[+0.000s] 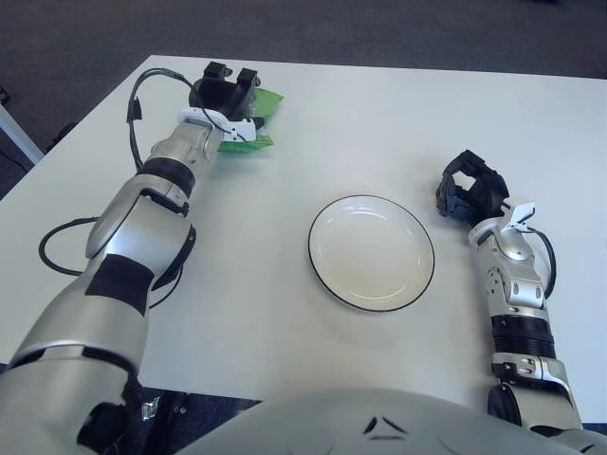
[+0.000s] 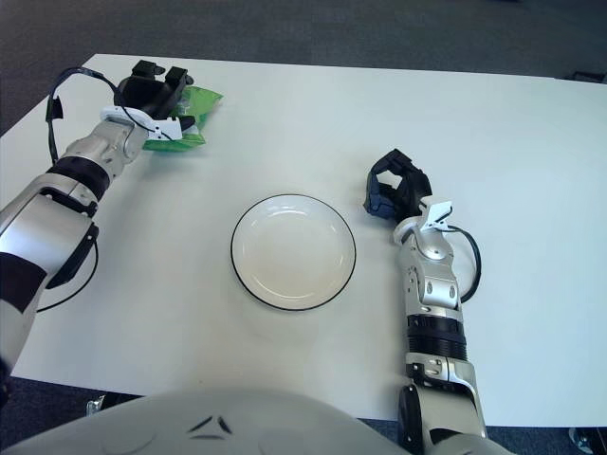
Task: Put the snack into the plate.
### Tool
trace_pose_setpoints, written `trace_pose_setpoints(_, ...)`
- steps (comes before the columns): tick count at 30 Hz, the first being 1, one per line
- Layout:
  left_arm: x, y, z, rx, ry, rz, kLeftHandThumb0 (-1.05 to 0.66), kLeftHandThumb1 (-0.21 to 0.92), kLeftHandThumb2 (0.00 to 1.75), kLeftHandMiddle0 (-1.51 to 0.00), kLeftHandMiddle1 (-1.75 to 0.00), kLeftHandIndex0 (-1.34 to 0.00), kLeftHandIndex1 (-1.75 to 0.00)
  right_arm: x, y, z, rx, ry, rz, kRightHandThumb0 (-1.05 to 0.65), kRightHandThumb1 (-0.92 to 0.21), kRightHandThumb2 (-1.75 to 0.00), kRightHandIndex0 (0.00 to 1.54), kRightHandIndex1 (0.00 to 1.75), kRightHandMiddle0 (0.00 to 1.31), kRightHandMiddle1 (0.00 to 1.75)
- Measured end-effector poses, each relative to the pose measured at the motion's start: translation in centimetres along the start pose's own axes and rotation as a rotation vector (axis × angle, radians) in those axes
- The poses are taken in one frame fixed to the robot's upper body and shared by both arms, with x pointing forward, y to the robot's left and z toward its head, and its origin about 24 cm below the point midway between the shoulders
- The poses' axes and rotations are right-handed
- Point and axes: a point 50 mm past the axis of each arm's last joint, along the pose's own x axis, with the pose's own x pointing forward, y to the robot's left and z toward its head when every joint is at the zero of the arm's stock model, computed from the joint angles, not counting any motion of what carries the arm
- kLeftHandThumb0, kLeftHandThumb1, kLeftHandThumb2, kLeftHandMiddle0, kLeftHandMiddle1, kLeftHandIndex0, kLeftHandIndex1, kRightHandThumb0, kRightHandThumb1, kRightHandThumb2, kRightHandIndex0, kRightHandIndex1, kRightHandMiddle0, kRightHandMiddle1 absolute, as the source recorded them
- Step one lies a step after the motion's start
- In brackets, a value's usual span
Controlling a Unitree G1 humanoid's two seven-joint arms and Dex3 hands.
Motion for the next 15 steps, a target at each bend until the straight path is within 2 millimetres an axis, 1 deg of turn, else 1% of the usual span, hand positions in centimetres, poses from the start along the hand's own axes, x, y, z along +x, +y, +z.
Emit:
trace_pose_setpoints(8, 0.3, -1.0, 1.0, -0.021, 0.086, -0.073, -1.00, 0.92, 1.24, -0.01, -0.22, 0.00, -0.47, 0.0, 0.1, 0.0, -0.004, 0.001, 0.004, -0.45, -0.41, -1.21, 1.32, 1.75, 0.54, 1.75)
trace_pose_setpoints(15, 0.4, -2.0, 2.2, -0.064, 0.205, -0.130, -1.03, 0.92, 1.26, -0.02, -0.23, 0.00, -0.51, 0.0, 0.2, 0.1, -0.009, 0.005, 0.020, -0.45, -0.40, -1.21, 1.32, 1.75, 0.55, 1.75)
